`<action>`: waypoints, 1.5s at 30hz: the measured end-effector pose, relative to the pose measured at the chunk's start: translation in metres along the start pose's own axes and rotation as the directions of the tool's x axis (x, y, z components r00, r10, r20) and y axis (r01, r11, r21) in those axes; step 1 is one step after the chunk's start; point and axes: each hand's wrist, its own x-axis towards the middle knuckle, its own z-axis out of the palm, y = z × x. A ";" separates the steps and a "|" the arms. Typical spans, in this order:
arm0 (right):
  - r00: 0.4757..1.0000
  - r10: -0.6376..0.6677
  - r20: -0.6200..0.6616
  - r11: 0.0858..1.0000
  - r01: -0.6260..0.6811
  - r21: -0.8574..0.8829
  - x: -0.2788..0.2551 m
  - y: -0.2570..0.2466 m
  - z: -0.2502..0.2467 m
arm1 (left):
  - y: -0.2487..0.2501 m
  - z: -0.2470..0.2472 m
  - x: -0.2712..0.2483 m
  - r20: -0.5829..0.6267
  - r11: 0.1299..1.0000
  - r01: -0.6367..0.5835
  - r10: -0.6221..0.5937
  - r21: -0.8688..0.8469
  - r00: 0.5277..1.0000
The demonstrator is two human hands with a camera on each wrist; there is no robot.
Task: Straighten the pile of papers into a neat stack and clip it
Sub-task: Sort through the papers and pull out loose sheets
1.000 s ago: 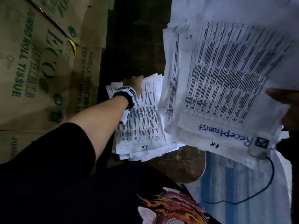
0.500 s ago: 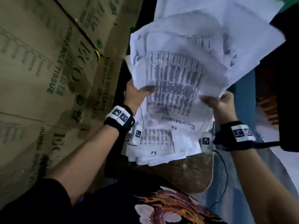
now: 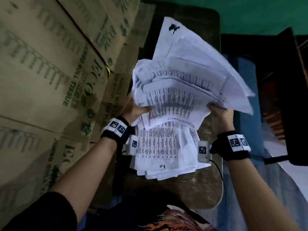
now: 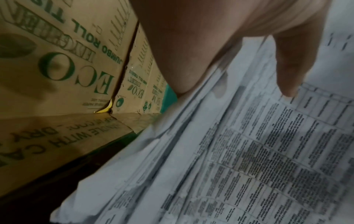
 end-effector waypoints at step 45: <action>0.995 0.067 0.080 0.993 -0.074 0.090 0.026 -0.020 0.030 | 0.006 0.004 0.030 0.131 0.996 0.008 -0.020 0.090 0.991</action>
